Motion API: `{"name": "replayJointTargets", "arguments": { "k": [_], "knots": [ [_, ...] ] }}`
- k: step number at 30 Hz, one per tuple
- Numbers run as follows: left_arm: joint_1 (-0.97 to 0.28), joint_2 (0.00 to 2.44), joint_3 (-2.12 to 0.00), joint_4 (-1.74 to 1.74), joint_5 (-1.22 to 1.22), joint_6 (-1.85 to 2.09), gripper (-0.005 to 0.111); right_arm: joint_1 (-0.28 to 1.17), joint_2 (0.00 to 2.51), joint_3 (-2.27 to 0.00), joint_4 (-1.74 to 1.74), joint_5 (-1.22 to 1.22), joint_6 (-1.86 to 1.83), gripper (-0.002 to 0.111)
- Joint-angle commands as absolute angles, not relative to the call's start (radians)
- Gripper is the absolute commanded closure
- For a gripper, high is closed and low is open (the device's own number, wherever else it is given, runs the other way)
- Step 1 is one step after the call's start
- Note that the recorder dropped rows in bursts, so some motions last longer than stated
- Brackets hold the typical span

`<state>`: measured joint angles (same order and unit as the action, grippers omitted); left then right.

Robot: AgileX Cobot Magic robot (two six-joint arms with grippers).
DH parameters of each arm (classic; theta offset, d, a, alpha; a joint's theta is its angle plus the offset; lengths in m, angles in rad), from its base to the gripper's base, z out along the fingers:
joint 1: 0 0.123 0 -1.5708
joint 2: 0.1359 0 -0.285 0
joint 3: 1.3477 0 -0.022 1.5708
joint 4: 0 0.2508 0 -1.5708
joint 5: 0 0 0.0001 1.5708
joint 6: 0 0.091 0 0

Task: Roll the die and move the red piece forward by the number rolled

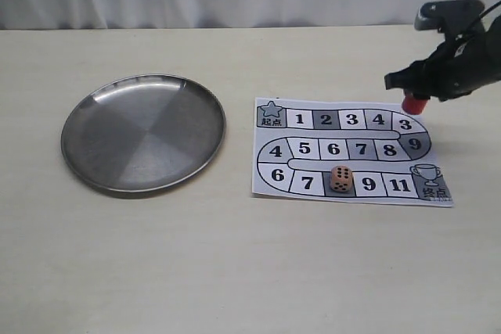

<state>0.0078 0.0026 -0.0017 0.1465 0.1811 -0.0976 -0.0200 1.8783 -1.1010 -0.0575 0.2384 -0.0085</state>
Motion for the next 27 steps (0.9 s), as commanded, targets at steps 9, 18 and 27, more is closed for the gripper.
{"name": "replayJointTargets", "arguments": {
  "k": [9,18,27],
  "knots": [
    [-0.001,0.0,0.0,0.144,0.173,-0.099,0.107,-0.027,1.915,-1.098,-0.063,0.223,-0.008,0.104],
    [-0.001,0.0,0.0,0.144,0.173,-0.099,0.107,-0.027,1.668,-1.103,-0.063,0.305,-0.008,0.104],
    [-0.001,0.0,0.0,0.144,0.173,-0.099,0.107,-0.027,1.619,-1.086,-0.067,0.362,-0.008,0.104]
  ]
}}
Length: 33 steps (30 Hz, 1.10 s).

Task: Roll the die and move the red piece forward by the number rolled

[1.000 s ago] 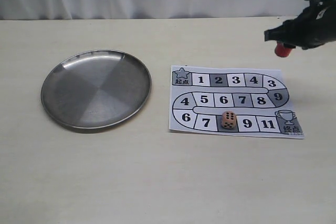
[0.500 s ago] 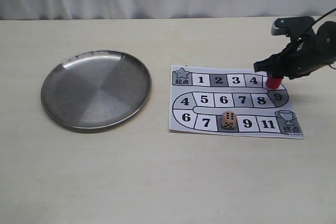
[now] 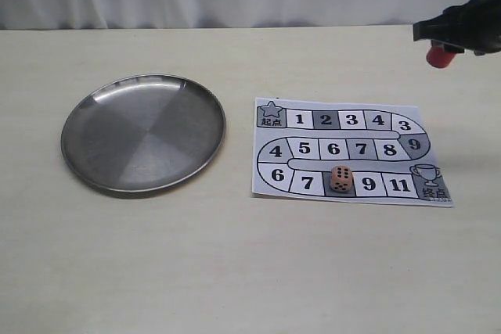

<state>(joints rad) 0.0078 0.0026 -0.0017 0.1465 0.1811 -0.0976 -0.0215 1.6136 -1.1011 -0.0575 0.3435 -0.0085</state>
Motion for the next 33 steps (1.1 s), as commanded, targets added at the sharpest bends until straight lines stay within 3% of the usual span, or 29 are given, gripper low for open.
{"name": "replayJointTargets", "arguments": {
  "k": [1,11,22,25,30,33],
  "knots": [
    [-0.001,0.0,0.0,0.144,0.173,-0.099,0.107,-0.027,1.626,-1.073,-0.067,0.354,-0.008,0.104],
    [-0.001,0.0,0.0,0.144,0.173,-0.099,0.107,-0.027,1.8,-0.931,-0.08,0.153,-0.008,0.104],
    [-0.001,0.0,0.0,0.144,0.173,-0.099,0.107,-0.027,1.879,-0.927,-0.067,0.142,-0.008,0.102],
    [-0.001,0.0,0.0,0.144,0.173,-0.099,0.107,-0.027,1.879,-0.927,-0.067,0.142,-0.008,0.089],
    [-0.001,0.0,0.0,0.144,0.173,-0.099,0.107,-0.027,1.869,-0.927,-0.065,0.136,-0.008,0.052],
    [-0.001,0.0,0.0,0.144,0.173,-0.099,0.107,-0.027,1.816,-0.938,-0.053,0.131,-0.007,0.036]
  ]
}}
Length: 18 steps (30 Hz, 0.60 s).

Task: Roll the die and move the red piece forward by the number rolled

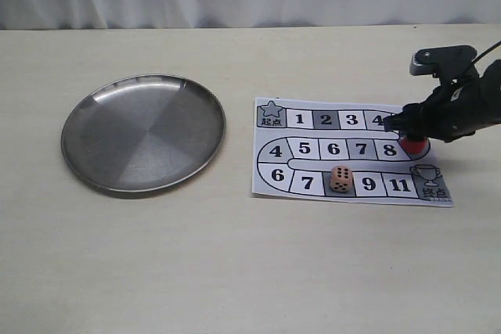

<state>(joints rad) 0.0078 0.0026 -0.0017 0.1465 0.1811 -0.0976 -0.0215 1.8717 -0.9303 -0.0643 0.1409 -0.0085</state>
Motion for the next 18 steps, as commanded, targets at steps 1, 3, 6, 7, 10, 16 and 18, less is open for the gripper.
{"name": "replayJointTargets", "arguments": {
  "k": [1,3,6,7,10,16,18],
  "knots": [
    [-0.001,0.0,0.0,0.144,0.173,-0.099,0.107,-0.027,1.782,-0.947,-0.053,0.131,-0.007,0.035],
    [-0.001,0.0,0.0,0.144,0.173,-0.099,0.107,-0.027,1.691,-0.959,-0.053,0.135,-0.007,0.038],
    [-0.001,0.0,0.0,0.144,0.173,-0.099,0.107,-0.027,1.535,-0.961,-0.053,0.124,-0.007,0.059],
    [-0.001,0.0,0.0,0.144,0.173,-0.099,0.107,-0.027,1.477,-0.961,-0.053,0.124,-0.007,0.069],
    [-0.001,0.0,0.0,0.144,0.173,-0.099,0.107,-0.027,1.316,-0.944,-0.053,0.117,-0.011,0.101],
    [-0.001,0.0,0.0,0.144,0.173,-0.099,0.107,-0.021,0.959,-0.745,-0.026,-0.013,0.0,0.104],
    [-0.001,0.0,0.0,0.144,0.173,-0.099,0.107,-0.021,0.853,-0.667,0.03,-0.009,0.0,0.104]
  ]
}}
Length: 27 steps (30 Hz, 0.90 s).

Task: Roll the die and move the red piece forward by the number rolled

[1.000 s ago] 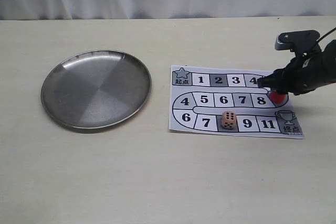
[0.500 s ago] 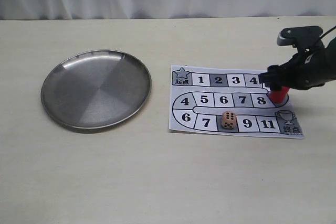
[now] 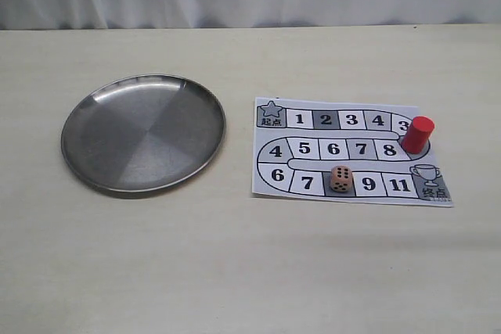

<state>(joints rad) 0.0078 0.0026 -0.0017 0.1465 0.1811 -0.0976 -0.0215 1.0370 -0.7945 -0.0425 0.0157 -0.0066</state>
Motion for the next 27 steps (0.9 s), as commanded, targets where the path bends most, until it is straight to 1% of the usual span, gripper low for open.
{"name": "replayJointTargets", "arguments": {
  "k": [1,6,10,14,20,27],
  "knots": [
    [-0.001,0.0,0.0,0.144,0.173,-0.099,0.107,-0.021,0.797,-0.634,0.048,0.0,0.0,0.104],
    [-0.001,0.0,0.0,0.144,0.173,-0.099,0.107,-0.021,0.56,-0.515,0.044,0.167,0.0,0.104],
    [-0.001,0.0,0.0,0.144,0.173,-0.099,0.107,-0.021,0.415,-0.377,0.044,0.173,-0.012,0.104],
    [-0.001,0.0,0.0,0.144,0.173,-0.099,0.107,-0.021,0.308,-0.199,0.038,0.102,-0.012,0.104],
    [-0.001,0.0,0.0,0.144,0.173,-0.099,0.107,-0.021,0.208,-0.028,0.04,0.0,-0.012,0.104],
    [-0.001,0.0,0.0,0.144,0.173,-0.099,0.107,-0.021,0.183,0.0,0.04,0.037,-0.012,0.104]
  ]
}}
